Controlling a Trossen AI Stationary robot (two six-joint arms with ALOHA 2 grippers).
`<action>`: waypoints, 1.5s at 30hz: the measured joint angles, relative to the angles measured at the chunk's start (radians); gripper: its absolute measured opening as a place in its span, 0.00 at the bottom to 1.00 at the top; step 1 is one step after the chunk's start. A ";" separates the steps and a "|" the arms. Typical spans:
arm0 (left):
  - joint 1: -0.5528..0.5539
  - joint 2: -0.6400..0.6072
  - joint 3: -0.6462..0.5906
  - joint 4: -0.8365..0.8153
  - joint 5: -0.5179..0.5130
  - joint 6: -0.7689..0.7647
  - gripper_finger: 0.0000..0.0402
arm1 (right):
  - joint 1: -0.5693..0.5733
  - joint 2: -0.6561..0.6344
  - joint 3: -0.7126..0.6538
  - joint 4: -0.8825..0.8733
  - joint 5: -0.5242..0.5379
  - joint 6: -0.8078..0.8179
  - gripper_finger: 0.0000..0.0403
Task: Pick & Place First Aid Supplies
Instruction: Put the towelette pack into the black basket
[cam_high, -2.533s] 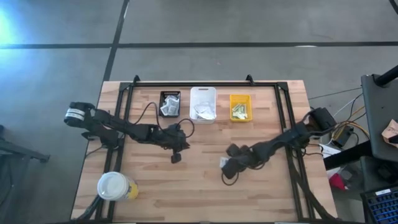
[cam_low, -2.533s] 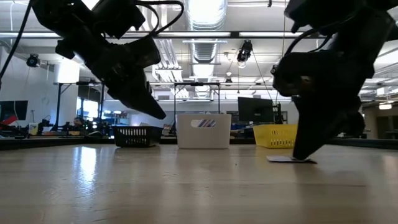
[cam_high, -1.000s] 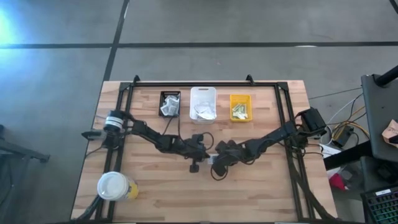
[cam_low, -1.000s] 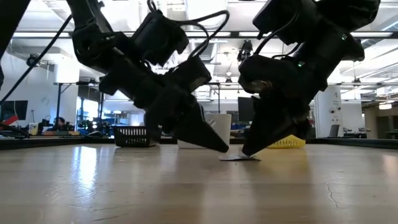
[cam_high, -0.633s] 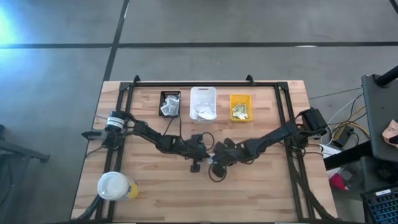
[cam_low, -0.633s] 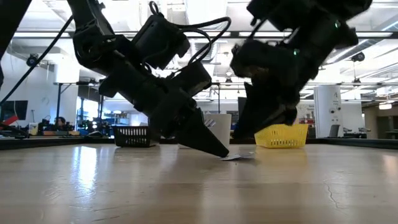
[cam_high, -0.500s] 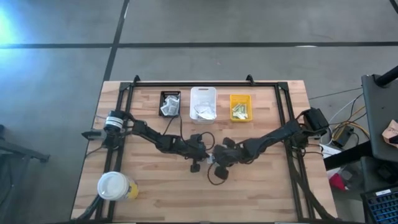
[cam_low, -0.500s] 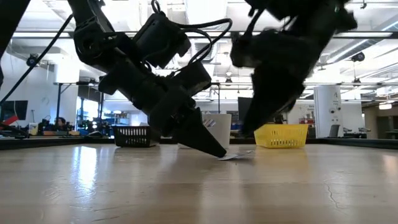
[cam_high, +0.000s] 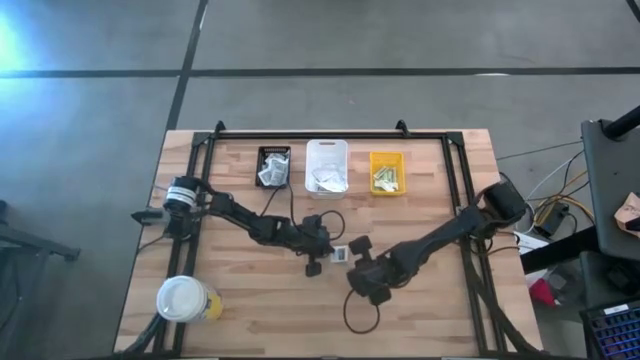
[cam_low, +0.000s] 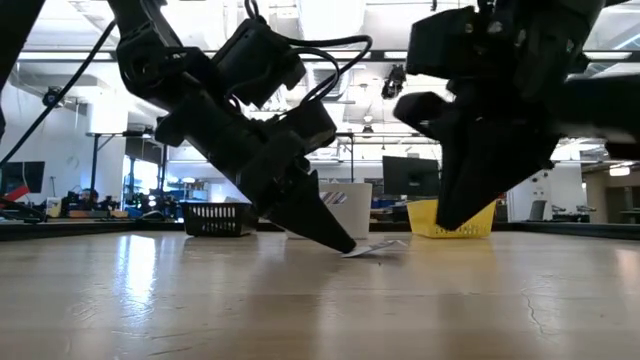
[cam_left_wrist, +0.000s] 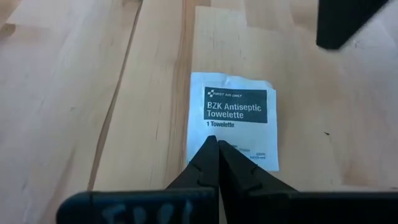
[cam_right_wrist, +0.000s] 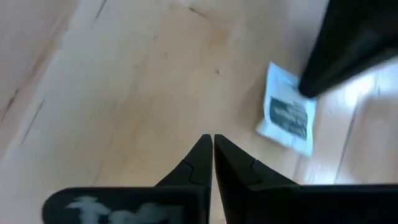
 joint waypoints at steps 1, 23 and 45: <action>0.000 0.000 0.000 -0.006 0.000 -0.009 0.00 | 0.000 0.012 0.005 0.012 0.000 -0.029 0.04; 0.000 0.001 -0.018 -0.108 0.021 -0.198 0.01 | -0.005 0.211 0.197 -0.101 0.285 -0.015 0.38; 0.001 0.001 -0.018 -0.108 0.079 -0.313 0.00 | -0.026 0.207 0.113 0.038 0.330 -0.026 0.29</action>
